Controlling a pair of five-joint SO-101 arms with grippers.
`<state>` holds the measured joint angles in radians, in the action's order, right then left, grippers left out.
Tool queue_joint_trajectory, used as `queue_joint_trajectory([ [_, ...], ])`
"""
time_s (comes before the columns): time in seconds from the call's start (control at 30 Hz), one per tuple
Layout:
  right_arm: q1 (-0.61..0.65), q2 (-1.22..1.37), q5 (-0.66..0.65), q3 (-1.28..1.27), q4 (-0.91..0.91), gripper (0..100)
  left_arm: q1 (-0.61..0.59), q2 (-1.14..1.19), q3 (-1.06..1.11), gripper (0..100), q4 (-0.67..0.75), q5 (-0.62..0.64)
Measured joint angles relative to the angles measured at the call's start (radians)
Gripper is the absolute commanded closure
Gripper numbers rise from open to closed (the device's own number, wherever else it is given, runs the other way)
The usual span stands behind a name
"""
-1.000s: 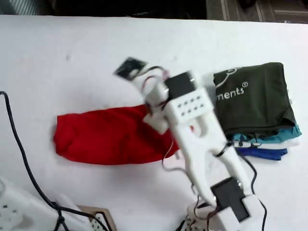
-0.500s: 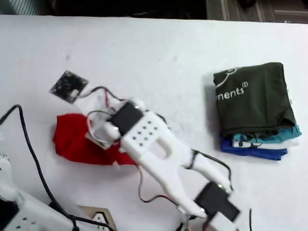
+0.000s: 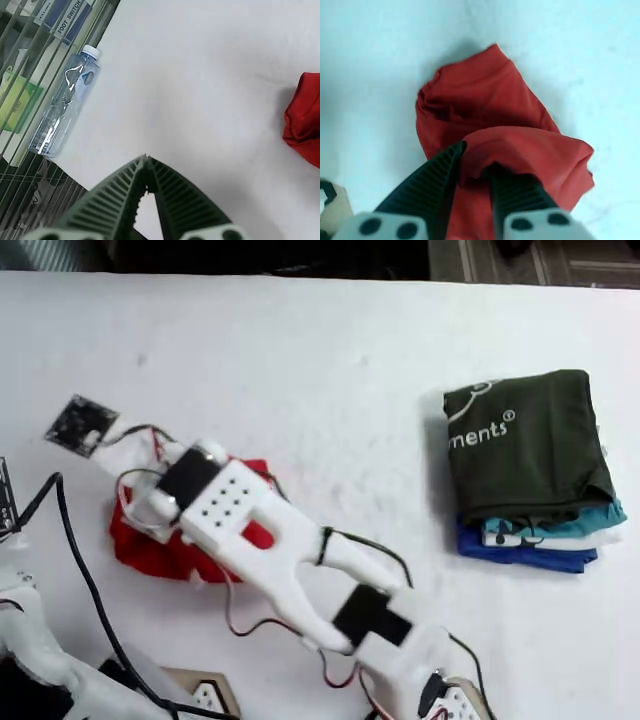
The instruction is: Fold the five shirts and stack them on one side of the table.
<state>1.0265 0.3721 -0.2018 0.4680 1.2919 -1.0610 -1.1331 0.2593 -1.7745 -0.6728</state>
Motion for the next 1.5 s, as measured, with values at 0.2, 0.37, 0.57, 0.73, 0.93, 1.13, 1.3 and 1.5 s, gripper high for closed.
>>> queue_joint_trajectory([
  [0.2, 0.054, 0.117, 0.000, 0.109, 0.002, 79.0, -0.002, 0.000, 0.000, 98, 0.000, 0.000],
  [0.37, 0.066, 0.187, 0.000, 0.198, 0.057, 57.7, 0.000, 0.000, 0.000, 98, 0.000, 0.000],
  [0.57, 0.060, 0.209, 0.000, 0.379, 0.255, 66.2, 0.000, 0.000, 0.000, 98, 0.000, 0.000],
  [0.73, 0.017, 0.209, 0.000, 0.474, 0.404, 90.1, 0.000, 0.000, 0.000, 98, 0.000, 0.011],
  [0.93, -0.083, 0.206, -0.040, 0.427, 0.420, 97.1, 0.000, 0.000, 0.000, 98, -0.002, 0.091],
  [1.13, -0.126, 0.212, -0.092, 0.241, 0.390, 97.9, 0.000, 0.000, 0.000, 98, -0.002, 0.100],
  [1.3, -0.041, 0.344, -0.094, 0.204, 0.333, 97.9, 0.000, 0.000, 0.000, 98, -0.002, 0.100],
  [1.5, 0.224, 0.440, -0.097, 0.334, 0.387, 97.9, 0.000, 0.000, 0.000, 98, -0.002, 0.100],
])
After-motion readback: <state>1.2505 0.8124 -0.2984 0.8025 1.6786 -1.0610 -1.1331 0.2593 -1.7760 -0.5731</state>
